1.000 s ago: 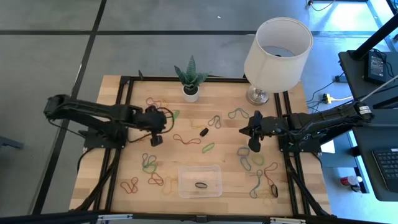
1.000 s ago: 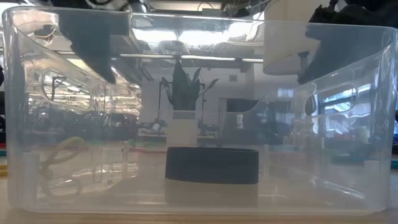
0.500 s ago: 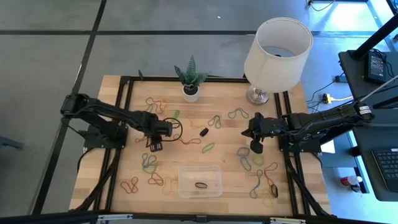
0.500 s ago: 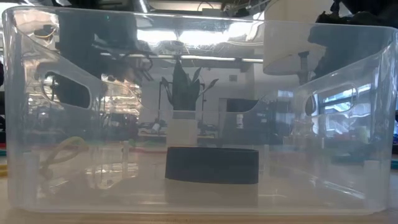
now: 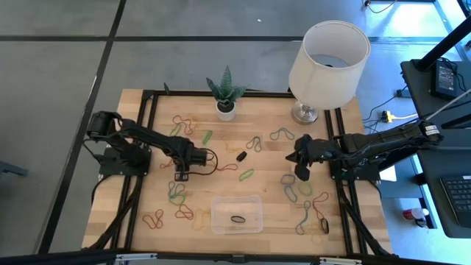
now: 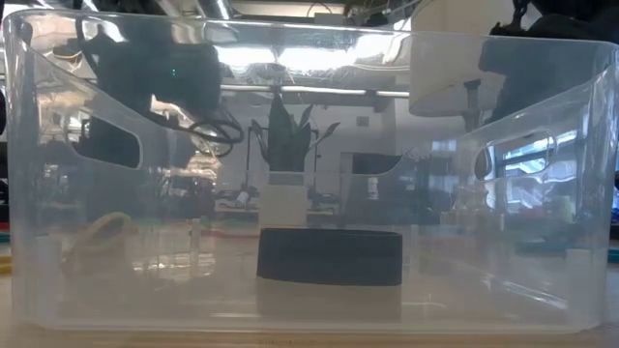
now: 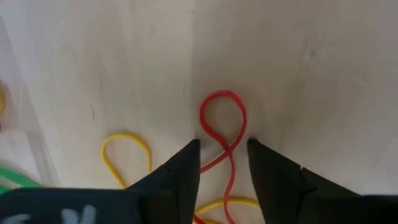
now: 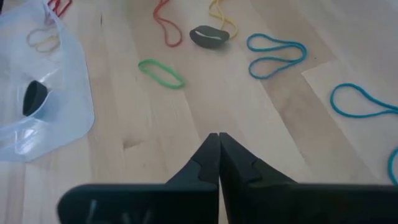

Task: Pick and place rubber bands into bin
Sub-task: Put the red rubber band into the transparent bin

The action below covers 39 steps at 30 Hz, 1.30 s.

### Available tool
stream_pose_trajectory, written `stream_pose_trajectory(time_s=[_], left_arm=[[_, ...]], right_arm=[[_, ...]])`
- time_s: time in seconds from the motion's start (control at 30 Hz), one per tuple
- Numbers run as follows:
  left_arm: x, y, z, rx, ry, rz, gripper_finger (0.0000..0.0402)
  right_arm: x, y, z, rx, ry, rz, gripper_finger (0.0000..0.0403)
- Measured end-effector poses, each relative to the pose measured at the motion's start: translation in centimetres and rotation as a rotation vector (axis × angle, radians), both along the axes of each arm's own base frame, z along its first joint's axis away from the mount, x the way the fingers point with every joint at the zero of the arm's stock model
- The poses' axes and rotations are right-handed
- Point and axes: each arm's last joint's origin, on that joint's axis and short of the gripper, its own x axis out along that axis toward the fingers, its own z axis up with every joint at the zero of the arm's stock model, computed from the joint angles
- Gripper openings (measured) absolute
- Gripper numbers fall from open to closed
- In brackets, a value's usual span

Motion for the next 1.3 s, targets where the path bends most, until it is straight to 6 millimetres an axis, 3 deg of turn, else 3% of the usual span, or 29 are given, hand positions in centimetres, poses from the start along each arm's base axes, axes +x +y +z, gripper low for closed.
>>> stream_pose_trajectory(time_s=[0.2,0.33,0.57,0.83,1.0,1.17,1.3], left_arm=[[0.0,0.0,0.3,-0.029,-0.005,-0.07,0.0013],[0.4,0.0,1.9,-0.005,-0.025,-0.076,0.0003],[1.9,-1.4,7.5,0.02,-0.062,0.001,0.0002],[5.4,-6.2,16.0,0.075,-0.276,0.056,0.0002],[9.1,-10.0,19.7,0.082,-0.368,0.038,0.0002],[13.9,-14.1,21.0,0.051,-0.45,-0.011,0.0002],[17.1,-16.8,20.2,0.018,-0.503,-0.033,0.0002]], right_arm=[[0.0,0.0,0.0,0.064,-0.006,-0.059,0.001],[0.0,0.0,0.0,0.101,-0.01,-0.093,0.0005],[-0.1,0.0,-0.1,0.072,0.008,-0.068,0.0006],[-0.5,0.4,-0.5,0.022,0.07,0.02,0.0004],[-1.0,0.8,-0.8,-0.001,0.122,0.074,0.0006],[-1.3,1.1,-1.1,-0.009,0.162,0.098,0.0008],[-1.5,1.5,-1.1,-0.014,0.173,0.123,0.0004]])
